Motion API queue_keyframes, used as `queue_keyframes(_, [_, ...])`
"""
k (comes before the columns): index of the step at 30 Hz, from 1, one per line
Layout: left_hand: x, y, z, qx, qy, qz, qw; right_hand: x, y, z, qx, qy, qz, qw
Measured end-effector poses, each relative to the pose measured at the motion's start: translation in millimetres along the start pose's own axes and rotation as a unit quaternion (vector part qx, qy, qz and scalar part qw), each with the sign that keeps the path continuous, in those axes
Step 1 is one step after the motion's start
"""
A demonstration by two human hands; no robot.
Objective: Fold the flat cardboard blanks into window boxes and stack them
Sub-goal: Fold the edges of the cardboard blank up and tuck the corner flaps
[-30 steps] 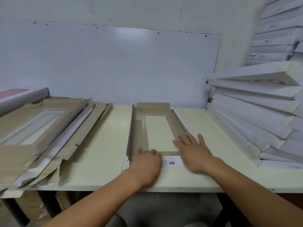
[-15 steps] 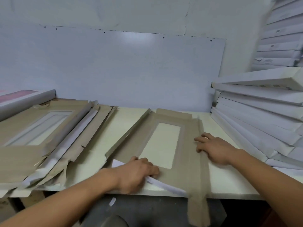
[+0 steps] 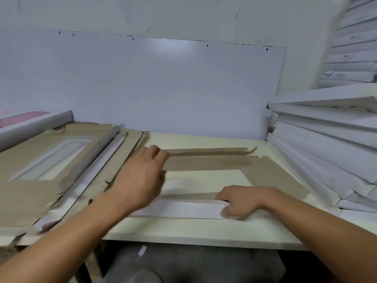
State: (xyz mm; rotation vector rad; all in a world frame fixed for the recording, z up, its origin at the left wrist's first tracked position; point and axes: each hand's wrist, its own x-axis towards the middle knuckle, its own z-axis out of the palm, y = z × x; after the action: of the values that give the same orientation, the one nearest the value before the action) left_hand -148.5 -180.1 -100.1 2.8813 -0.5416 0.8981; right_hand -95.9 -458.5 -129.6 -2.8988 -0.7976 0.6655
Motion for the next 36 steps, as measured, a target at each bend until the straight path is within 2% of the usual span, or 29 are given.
queue_keyframes(3, [-20.9, 42.8, -7.5, -0.082, -0.002, 0.062, 0.995, 21.9, -22.3, 2.6, 0.077, 0.009, 0.006, 0.997])
queue_keyframes(7, [-44.4, 90.3, 6.7, -0.144, -0.097, 0.166, 0.971, 53.7, -47.8, 5.2, 0.152, 0.079, 0.040, 0.984])
queue_keyframes(9, [-53.0, 113.3, 18.4, -0.161, -0.103, 0.218, 0.957, 66.8, -56.1, 2.9, 0.231, 0.142, 0.066, 0.960])
queue_keyframes(11, [-64.3, 131.5, 37.8, -0.117, -0.106, 0.249, 0.956, 76.4, -61.0, -0.3, 0.335, 0.171, 0.072, 0.924])
queue_keyframes(13, [-74.3, 140.4, 52.3, -0.055, -0.140, 0.245, 0.958, 78.6, -64.1, -6.2, 0.421, 0.156, 0.078, 0.890])
queue_keyframes(14, [-75.5, 140.0, 52.3, -0.015, -0.169, 0.209, 0.963, 77.4, -64.0, -8.9, 0.450, 0.138, 0.084, 0.878])
queue_keyframes(16, [-78.1, 136.6, 55.6, 0.035, -0.173, 0.145, 0.974, 73.9, -59.6, -10.9, 0.487, 0.098, 0.085, 0.864])
queue_keyframes(17, [-77.7, 140.3, 57.5, 0.049, -0.192, 0.135, 0.971, 73.3, -55.4, -10.5, 0.494, 0.086, 0.078, 0.862])
queue_keyframes(19, [-78.2, 155.4, 71.3, 0.033, -0.218, 0.175, 0.960, 72.2, -45.4, -6.9, 0.488, 0.086, 0.068, 0.866])
queue_keyframes(21, [-78.7, 170.5, 86.4, 0.009, -0.209, 0.206, 0.956, 67.7, -33.6, -3.8, 0.488, 0.107, 0.058, 0.864])
queue_keyframes(24, [-72.9, 178.4, 92.8, -0.029, -0.134, 0.217, 0.966, 55.2, -11.0, -0.2, 0.489, 0.117, 0.050, 0.863])
queue_keyframes(27, [-59.3, 174.9, 91.3, -0.032, -0.023, 0.229, 0.973, 40.8, 18.9, 4.8, 0.398, 0.157, 0.068, 0.901])
queue_keyframes(30, [-52.9, 152.5, 83.7, -0.069, -0.049, 0.247, 0.965, 18.3, 49.3, 8.8, 0.290, 0.185, 0.066, 0.937])
queue_keyframes(32, [-51.5, 127.2, 78.4, -0.100, -0.090, 0.218, 0.967, -2.7, 67.4, 11.3, 0.224, 0.176, 0.068, 0.956])
queue_keyframes(34, [-50.5, 97.0, 73.9, -0.162, -0.157, 0.158, 0.961, -26.1, 80.1, 12.0, 0.178, 0.131, 0.076, 0.972])
queue_keyframes(36, [-50.4, 67.1, 70.9, -0.228, -0.188, 0.128, 0.947, -44.9, 81.2, 14.2, 0.182, 0.069, 0.048, 0.980])
